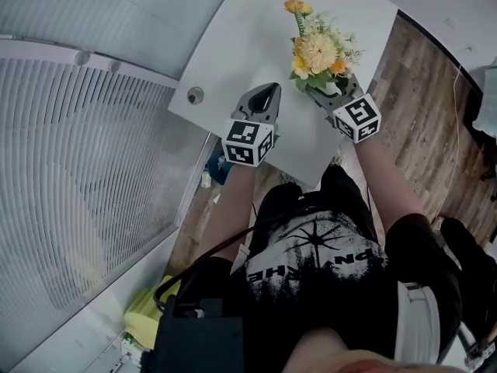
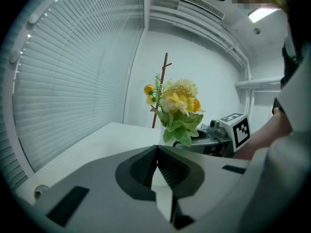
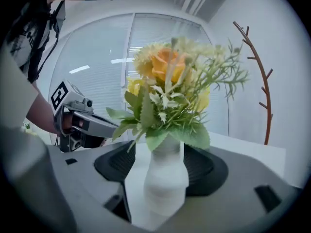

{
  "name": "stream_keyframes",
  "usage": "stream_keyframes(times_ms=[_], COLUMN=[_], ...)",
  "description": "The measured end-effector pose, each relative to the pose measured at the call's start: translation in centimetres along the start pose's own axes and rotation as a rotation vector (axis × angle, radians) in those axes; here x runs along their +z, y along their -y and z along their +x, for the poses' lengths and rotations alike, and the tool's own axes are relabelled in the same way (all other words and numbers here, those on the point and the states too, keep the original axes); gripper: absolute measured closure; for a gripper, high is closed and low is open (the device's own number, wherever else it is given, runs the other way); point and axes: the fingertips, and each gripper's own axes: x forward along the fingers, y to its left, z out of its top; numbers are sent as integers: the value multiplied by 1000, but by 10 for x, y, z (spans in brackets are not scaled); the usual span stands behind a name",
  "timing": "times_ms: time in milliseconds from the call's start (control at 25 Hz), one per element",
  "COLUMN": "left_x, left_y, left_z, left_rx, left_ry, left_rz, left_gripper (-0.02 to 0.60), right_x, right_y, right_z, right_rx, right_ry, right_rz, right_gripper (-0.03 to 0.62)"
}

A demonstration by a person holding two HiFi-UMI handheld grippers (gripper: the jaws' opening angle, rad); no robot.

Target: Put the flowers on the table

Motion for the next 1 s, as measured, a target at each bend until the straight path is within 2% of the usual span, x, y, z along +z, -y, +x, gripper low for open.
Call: stream_keyframes(times_ms=[400, 440, 640, 760, 1000], left_x=[11, 12, 16, 25, 28], left_y=[20, 24, 43, 48, 48], left_z=[-16, -17, -23, -28, -38], left_rx=[-70, -83, -139, -154, -157], left_ry=[24, 26, 33, 53, 72], left_rz=[51, 55, 104, 142, 182], left_gripper=[569, 569, 569, 569, 569], right_x=[6, 8, 19, 26, 37], right_y=[-17, -19, -32, -39, -50], right_z=[-50, -54, -77, -87, -100], right_rx=[-65, -75, -146, -168, -193], right_ry=[-66, -68, -65, -55, -24], right_rz=[3, -2, -34, -52, -82], right_gripper=[301, 315, 467, 527, 569])
